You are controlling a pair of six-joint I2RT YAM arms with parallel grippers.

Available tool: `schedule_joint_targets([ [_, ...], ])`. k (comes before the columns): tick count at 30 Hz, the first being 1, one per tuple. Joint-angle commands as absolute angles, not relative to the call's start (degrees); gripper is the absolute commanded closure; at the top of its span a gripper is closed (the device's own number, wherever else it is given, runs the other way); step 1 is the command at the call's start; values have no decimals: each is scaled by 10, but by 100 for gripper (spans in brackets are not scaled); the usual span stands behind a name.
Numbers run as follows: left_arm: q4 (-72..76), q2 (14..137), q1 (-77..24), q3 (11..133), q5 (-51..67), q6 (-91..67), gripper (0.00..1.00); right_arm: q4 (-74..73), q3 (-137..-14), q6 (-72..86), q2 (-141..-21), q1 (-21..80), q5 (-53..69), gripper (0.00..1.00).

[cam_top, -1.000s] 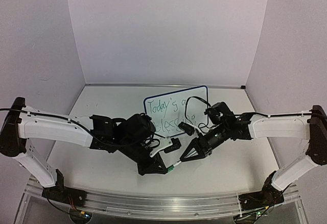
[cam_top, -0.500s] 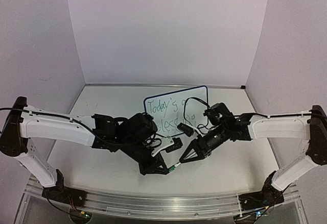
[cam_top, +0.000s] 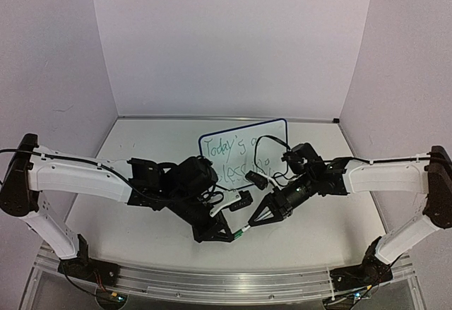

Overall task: Write a sentence on the whiteboard
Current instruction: Insert the whiteboard marker without the cap into the pen cap.

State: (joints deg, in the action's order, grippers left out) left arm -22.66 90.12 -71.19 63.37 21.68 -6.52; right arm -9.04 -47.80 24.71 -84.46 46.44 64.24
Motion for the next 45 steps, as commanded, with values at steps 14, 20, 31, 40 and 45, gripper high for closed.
schedule_joint_targets([
  [14,12,898,-700,695,233,-47,100,-40,-478,246,-840,508,671,100],
  [20,20,897,-697,699,231,-41,100,-39,-478,249,-839,514,670,100],
  [31,-108,838,-696,629,221,-57,69,-49,-472,246,-785,498,598,100],
  [40,-148,826,-696,611,244,-69,41,-52,-486,249,-784,492,611,100],
  [45,-157,847,-697,621,262,-66,34,-52,-490,252,-781,490,616,100],
])
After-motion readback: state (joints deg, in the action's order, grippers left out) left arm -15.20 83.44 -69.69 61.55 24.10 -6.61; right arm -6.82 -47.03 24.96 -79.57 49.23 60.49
